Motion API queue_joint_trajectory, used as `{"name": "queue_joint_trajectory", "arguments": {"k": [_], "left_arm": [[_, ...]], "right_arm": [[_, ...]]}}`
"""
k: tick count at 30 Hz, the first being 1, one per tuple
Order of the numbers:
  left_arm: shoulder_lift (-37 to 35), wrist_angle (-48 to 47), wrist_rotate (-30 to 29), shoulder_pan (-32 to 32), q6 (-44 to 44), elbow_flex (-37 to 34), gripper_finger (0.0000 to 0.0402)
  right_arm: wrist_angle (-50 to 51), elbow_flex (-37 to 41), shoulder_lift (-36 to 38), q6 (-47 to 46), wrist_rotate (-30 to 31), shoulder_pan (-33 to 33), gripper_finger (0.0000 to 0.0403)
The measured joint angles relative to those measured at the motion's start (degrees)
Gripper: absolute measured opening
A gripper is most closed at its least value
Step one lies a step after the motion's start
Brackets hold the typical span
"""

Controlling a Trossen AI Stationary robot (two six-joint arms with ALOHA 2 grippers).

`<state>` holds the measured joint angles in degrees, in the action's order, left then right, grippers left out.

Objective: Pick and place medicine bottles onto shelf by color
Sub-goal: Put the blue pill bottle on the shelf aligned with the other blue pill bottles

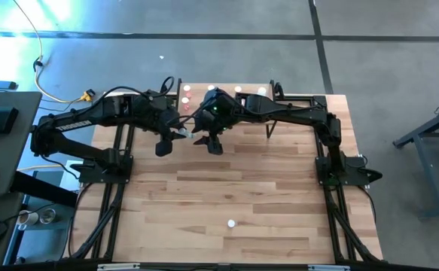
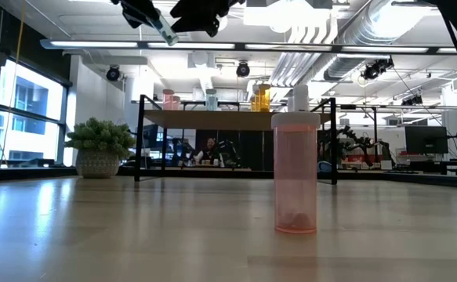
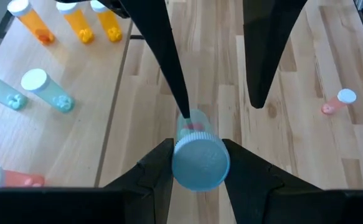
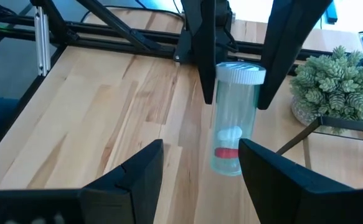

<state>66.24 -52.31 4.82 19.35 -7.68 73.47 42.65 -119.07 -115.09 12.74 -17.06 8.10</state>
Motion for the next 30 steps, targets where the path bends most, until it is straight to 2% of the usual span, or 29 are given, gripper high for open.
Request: {"name": "queue_joint_trajectory", "arguments": {"k": [8, 13, 22, 27, 30], "left_arm": [[0.0, 1.5, 0.0, 0.0, 0.0, 0.0, 0.0115], [0.0, 1.6, -0.1, 0.0, 0.0, 0.0, 0.0115], [0.0, 1.7, -0.1, 0.0, -0.5, 0.0, 0.0115], [0.0, 1.7, -0.3, 0.0, -0.7, 0.0, 0.0115], [0.0, 1.7, -1.4, 0.0, -1.0, 0.0, 0.0115]], "right_arm": [[-0.1, 0.0, 0.0, -0.8, 0.3, 0.0, 0.0200], [0.0, -0.1, 0.0, -0.7, 6.9, 0.0, 0.0200], [0.3, -0.1, 0.0, -0.7, 7.4, 0.0, 0.0200], [2.8, -0.1, 0.5, -0.4, 12.6, 0.0, 0.0200], [4.2, -0.1, 1.8, 0.0, 13.8, 0.1, 0.0200]]}}
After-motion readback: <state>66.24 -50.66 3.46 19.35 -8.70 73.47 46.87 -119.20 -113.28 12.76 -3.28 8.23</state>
